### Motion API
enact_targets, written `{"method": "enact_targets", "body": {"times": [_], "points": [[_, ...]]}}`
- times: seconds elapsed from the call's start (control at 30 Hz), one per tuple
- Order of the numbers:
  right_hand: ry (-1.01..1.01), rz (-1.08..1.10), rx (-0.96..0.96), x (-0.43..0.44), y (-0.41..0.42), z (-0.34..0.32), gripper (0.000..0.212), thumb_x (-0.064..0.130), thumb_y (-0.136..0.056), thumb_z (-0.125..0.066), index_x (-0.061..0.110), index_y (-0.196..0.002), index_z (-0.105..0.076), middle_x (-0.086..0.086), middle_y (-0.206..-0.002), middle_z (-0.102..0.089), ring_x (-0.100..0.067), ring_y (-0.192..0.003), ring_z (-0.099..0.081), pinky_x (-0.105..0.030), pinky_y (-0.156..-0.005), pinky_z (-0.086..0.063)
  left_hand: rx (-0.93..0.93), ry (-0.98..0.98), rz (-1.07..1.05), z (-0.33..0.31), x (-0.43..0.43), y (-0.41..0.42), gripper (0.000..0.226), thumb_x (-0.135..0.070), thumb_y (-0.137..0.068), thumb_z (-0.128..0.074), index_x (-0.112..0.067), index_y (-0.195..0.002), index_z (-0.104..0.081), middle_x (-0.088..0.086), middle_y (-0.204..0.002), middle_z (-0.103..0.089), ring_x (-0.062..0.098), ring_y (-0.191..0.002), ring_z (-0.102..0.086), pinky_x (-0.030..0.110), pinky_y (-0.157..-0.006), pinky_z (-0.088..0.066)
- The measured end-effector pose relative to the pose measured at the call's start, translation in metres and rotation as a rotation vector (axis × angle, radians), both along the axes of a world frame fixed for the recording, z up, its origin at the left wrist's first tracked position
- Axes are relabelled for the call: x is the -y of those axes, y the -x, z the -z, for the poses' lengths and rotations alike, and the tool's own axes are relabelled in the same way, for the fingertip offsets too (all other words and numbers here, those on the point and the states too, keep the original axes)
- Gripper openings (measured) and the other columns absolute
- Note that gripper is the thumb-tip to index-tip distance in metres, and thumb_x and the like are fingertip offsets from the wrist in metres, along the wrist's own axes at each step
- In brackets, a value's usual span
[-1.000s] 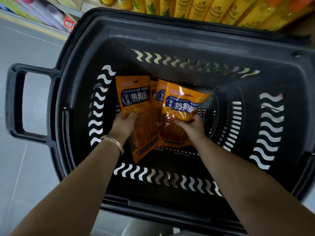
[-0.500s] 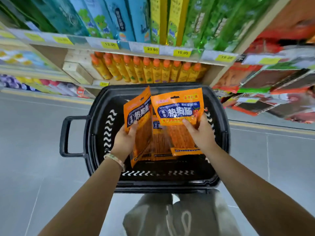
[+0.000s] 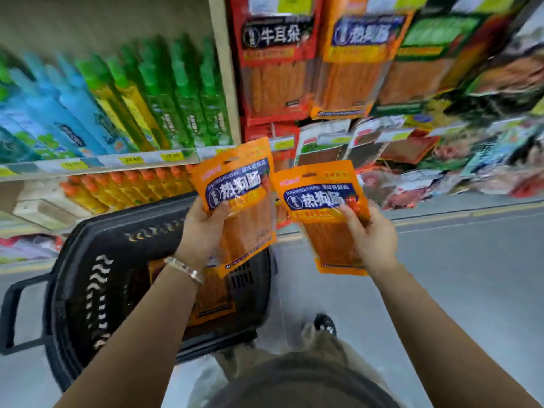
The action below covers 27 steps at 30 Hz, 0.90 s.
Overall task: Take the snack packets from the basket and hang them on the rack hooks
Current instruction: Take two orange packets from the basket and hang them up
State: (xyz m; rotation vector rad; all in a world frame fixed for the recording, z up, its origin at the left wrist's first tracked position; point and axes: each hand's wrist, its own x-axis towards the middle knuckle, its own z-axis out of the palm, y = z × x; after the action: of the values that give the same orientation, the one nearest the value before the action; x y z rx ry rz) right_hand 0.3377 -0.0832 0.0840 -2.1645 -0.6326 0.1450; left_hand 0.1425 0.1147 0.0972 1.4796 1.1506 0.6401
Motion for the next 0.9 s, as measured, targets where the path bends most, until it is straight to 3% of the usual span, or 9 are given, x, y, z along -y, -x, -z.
{"method": "enact_targets", "body": {"times": [0.13, 0.27, 0.33, 0.4, 0.5, 0.6, 0.7, 0.8, 0.9], "points": [[0.032, -0.035, 0.081, 0.037, -0.063, -0.029, 0.041, 0.060, -0.086, -0.048, 0.022, -0.096, -0.062, -0.008, -0.089, -0.069, -0.032, -0.090, -0.062, -0.038, -0.070, -0.047, 0.036, -0.062, -0.030, -0.015, 0.032, -0.072, 0.013, -0.023, -0.094, -0.058, -0.023, -0.106, -0.061, -0.011, -0.094, -0.064, 0.012, -0.091, -0.059, 0.005, -0.059, -0.042], [0.023, -0.153, 0.211, 0.054, -0.122, -0.063, 0.035, 0.041, -0.093, -0.050, 0.009, -0.095, -0.064, -0.014, -0.089, -0.067, -0.035, -0.090, -0.061, -0.045, -0.072, -0.048, 0.028, -0.129, -0.033, -0.043, 0.051, -0.127, 0.037, -0.040, -0.095, -0.051, -0.015, -0.120, -0.060, -0.001, -0.102, -0.066, 0.017, -0.097, -0.060, 0.018, -0.073, -0.039], [-0.031, -0.198, 0.264, 0.054, -0.148, -0.083, 0.033, 0.033, -0.096, -0.050, 0.002, -0.100, -0.061, -0.018, -0.091, -0.066, -0.037, -0.090, -0.061, -0.046, -0.072, -0.048, 0.060, -0.169, -0.079, -0.065, 0.055, -0.150, 0.035, -0.043, -0.095, -0.049, -0.015, -0.107, -0.064, 0.010, -0.104, -0.068, 0.026, -0.104, -0.060, 0.021, -0.071, -0.038], [-0.072, -0.207, 0.327, 0.048, -0.172, -0.105, 0.029, 0.028, -0.096, -0.050, 0.004, -0.109, -0.060, -0.017, -0.089, -0.067, -0.036, -0.084, -0.062, -0.042, -0.067, -0.048, 0.128, -0.223, -0.102, -0.089, 0.053, -0.170, 0.020, -0.045, -0.096, -0.047, -0.028, -0.090, -0.058, -0.009, -0.085, -0.050, 0.009, -0.084, -0.046, 0.017, -0.066, -0.034], [-0.128, -0.222, 0.364, 0.032, -0.204, -0.136, 0.029, 0.026, -0.096, -0.051, 0.013, -0.121, -0.059, -0.005, -0.075, -0.060, -0.025, -0.067, -0.054, -0.033, -0.060, -0.039, 0.151, -0.335, -0.104, -0.118, 0.041, -0.188, 0.031, -0.051, -0.094, -0.047, -0.024, -0.079, -0.054, 0.005, -0.083, -0.057, 0.018, -0.078, -0.053, 0.030, -0.068, -0.039], [-0.242, -0.232, 0.298, 0.010, -0.232, -0.169, 0.025, 0.034, -0.095, -0.051, 0.018, -0.112, -0.063, 0.005, -0.060, -0.048, -0.010, -0.053, -0.042, -0.033, -0.054, -0.033, 0.185, -0.447, -0.123, -0.153, 0.022, -0.200, 0.023, -0.050, -0.093, -0.049, -0.033, -0.080, -0.058, -0.003, -0.091, -0.065, 0.021, -0.090, -0.063, 0.038, -0.083, -0.049], [-0.366, -0.248, 0.302, -0.017, -0.248, -0.209, 0.017, 0.036, -0.094, -0.053, 0.024, -0.099, -0.064, 0.007, -0.066, -0.055, -0.002, -0.057, -0.045, -0.026, -0.057, -0.035, 0.302, -0.484, -0.107, -0.189, 0.005, -0.210, 0.015, -0.048, -0.091, -0.054, -0.043, -0.080, -0.063, -0.011, -0.095, -0.069, 0.015, -0.095, -0.066, 0.042, -0.090, -0.051], [-0.469, -0.298, 0.304, -0.045, -0.260, -0.248, 0.007, 0.034, -0.094, -0.054, 0.031, -0.092, -0.060, 0.011, -0.073, -0.059, 0.003, -0.063, -0.050, -0.015, -0.059, -0.037, 0.428, -0.452, -0.110, -0.220, -0.012, -0.220, 0.014, -0.044, -0.087, -0.062, -0.037, -0.077, -0.069, -0.008, -0.090, -0.073, 0.014, -0.090, -0.069, 0.040, -0.086, -0.055], [-0.584, -0.270, 0.259, -0.073, -0.270, -0.280, 0.017, 0.035, -0.091, -0.057, 0.023, -0.078, -0.060, 0.001, -0.071, -0.061, -0.004, -0.065, -0.049, -0.023, -0.060, -0.040, 0.556, -0.472, -0.095, -0.248, -0.024, -0.233, 0.010, -0.035, -0.088, -0.064, -0.031, -0.081, -0.068, -0.014, -0.080, -0.074, 0.005, -0.077, -0.070, 0.024, -0.065, -0.056]]}}
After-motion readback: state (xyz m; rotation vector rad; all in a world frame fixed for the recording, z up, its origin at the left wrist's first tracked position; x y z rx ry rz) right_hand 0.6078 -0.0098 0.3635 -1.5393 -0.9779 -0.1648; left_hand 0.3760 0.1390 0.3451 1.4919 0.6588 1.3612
